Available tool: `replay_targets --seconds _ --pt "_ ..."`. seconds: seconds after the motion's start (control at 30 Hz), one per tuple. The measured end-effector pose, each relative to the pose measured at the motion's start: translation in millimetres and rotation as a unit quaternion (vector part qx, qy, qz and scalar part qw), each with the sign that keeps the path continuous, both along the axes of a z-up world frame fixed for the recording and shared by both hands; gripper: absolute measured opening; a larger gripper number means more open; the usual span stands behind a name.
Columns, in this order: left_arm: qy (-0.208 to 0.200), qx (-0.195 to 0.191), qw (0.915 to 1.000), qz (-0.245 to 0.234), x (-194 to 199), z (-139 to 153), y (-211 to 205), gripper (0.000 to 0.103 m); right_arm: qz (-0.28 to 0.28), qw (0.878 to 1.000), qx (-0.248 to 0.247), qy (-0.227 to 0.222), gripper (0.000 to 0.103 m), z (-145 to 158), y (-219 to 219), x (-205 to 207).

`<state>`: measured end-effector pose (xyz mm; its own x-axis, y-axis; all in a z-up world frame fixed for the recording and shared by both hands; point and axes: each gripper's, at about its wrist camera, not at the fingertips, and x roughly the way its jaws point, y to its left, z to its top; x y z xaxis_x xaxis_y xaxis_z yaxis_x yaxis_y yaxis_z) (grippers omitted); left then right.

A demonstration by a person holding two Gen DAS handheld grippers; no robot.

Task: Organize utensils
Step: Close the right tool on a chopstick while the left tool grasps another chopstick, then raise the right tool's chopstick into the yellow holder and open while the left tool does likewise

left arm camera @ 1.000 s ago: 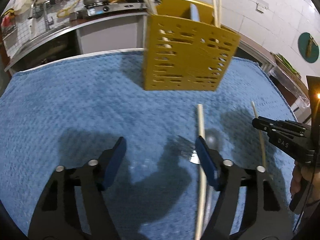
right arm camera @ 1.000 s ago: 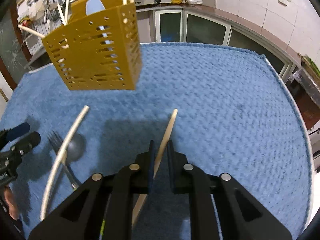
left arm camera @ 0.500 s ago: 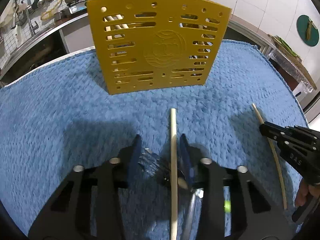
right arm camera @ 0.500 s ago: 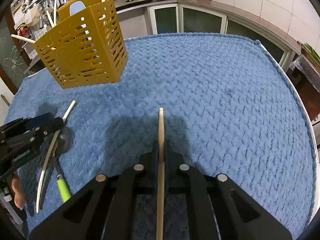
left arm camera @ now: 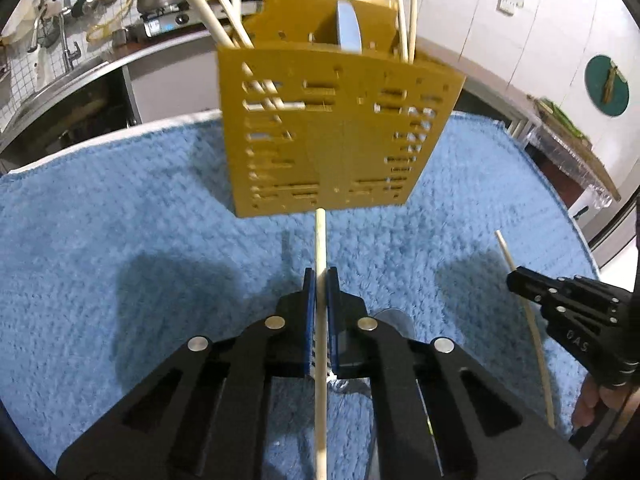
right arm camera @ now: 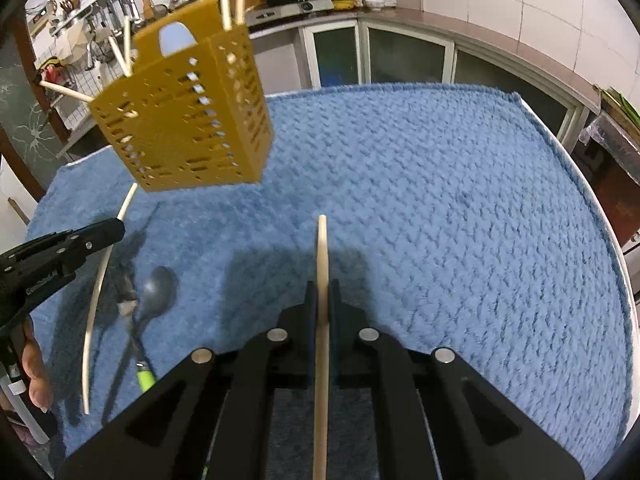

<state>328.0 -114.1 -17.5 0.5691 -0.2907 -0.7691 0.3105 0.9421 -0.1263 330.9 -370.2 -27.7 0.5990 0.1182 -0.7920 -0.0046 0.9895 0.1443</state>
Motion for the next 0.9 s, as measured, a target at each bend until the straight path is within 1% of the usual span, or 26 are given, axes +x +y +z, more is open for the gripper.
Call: replay_targets --seconds 0.1,0.2,0.27,0.4,0.47,0.67,0.8,0.83,0.9 --pt "-0.020 -0.014 0.9997 0.004 -11 11 10 0.004 0.008 1.000 0.003 -0.013 0.006 9 7 -3" --pt "-0.056 -0.025 0.9981 0.006 -25 28 24 0.004 0.014 0.999 0.017 -0.040 0.006 22 15 -9" --pt "-0.082 -0.036 0.9959 0.008 -34 40 33 0.004 0.015 0.998 0.023 -0.055 0.006 29 18 -13" --pt "-0.120 -0.048 0.9914 0.019 -49 58 52 0.004 0.016 0.995 0.032 -0.089 0.006 43 21 -21" --pt "-0.138 -0.056 0.9886 0.024 -54 66 58 0.004 0.012 0.993 0.035 -0.114 0.006 51 22 -27" --pt "-0.178 -0.079 0.9802 0.037 -64 87 71 0.004 0.004 0.981 0.057 -0.184 0.006 75 19 -45" --pt "-0.200 -0.092 0.9747 0.040 -68 99 75 0.004 -0.002 0.968 0.067 -0.242 0.006 91 17 -57" --pt "-0.205 -0.095 0.9732 0.041 -69 102 75 0.004 -0.003 0.963 0.069 -0.261 0.006 96 16 -61" --pt "-0.215 -0.101 0.9706 0.039 -69 109 75 0.004 -0.005 0.956 0.075 -0.284 0.006 105 16 -63"
